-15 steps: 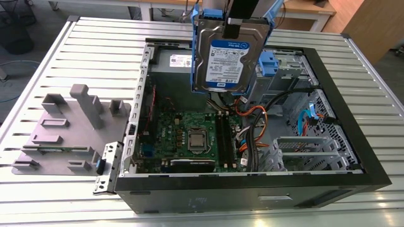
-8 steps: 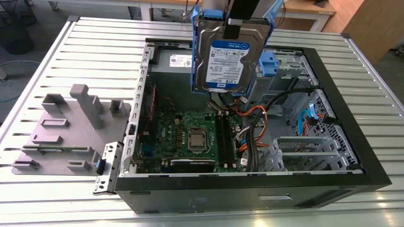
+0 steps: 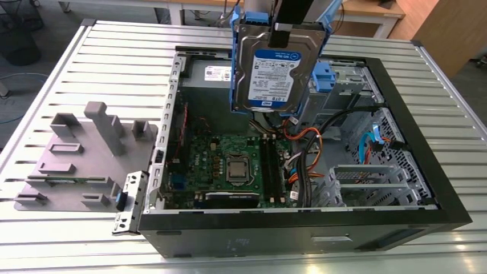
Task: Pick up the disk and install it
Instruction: 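Pick up the disk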
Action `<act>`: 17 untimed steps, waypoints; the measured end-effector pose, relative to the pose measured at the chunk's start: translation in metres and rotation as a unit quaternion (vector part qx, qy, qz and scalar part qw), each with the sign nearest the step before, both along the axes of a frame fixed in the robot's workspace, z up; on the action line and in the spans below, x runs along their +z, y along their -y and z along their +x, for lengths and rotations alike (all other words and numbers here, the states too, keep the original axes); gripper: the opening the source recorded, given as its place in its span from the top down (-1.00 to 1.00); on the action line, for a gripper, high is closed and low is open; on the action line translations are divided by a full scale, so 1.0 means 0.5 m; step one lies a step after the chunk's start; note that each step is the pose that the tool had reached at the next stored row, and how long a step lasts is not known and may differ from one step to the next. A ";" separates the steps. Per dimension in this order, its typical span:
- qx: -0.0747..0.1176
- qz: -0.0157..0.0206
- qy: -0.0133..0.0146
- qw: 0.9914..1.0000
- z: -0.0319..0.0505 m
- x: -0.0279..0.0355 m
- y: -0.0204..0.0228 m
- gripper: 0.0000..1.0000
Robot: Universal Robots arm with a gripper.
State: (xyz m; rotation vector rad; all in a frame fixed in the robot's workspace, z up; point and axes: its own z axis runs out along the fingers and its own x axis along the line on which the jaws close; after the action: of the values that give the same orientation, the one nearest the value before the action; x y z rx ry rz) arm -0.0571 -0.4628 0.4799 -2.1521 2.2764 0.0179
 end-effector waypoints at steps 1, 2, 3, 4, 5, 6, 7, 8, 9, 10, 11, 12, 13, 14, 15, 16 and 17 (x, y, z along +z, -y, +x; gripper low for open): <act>0.000 0.000 0.000 1.000 0.000 0.000 0.0005 0.30; 0.000 0.000 0.000 1.000 0.000 0.000 0.0016 0.30; 0.000 0.000 0.000 1.000 0.000 0.000 0.0040 0.30; 0.000 0.000 0.000 1.000 0.000 0.000 0.0060 0.30; 0.000 0.000 0.000 1.000 0.000 0.000 0.0086 0.30; 0.000 0.000 0.000 1.000 0.000 0.000 0.0132 0.30; 0.000 0.000 0.000 1.000 0.000 0.000 0.0162 0.30; 0.000 -0.001 0.000 1.000 0.000 0.000 0.0193 0.30; 0.000 -0.001 0.000 1.000 0.000 0.000 0.0223 0.30; 0.000 -0.001 0.000 1.000 0.000 0.000 0.0255 0.30; 0.000 -0.001 0.000 1.000 0.000 -0.001 0.0287 0.30; 0.000 -0.001 0.000 1.000 0.000 -0.001 0.0319 0.30; 0.000 -0.001 0.000 1.000 0.000 -0.001 0.0353 0.30; 0.000 -0.001 0.000 1.000 0.000 -0.001 0.0389 0.30; 0.000 -0.001 0.000 1.000 0.000 -0.001 0.0424 0.30; 0.000 -0.001 0.000 1.000 0.000 -0.001 0.0457 0.30; 0.000 -0.001 0.000 1.000 0.000 -0.001 0.0490 0.30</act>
State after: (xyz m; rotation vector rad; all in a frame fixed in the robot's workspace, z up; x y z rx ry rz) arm -0.0571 -0.4873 0.4795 -2.1533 2.2774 0.0154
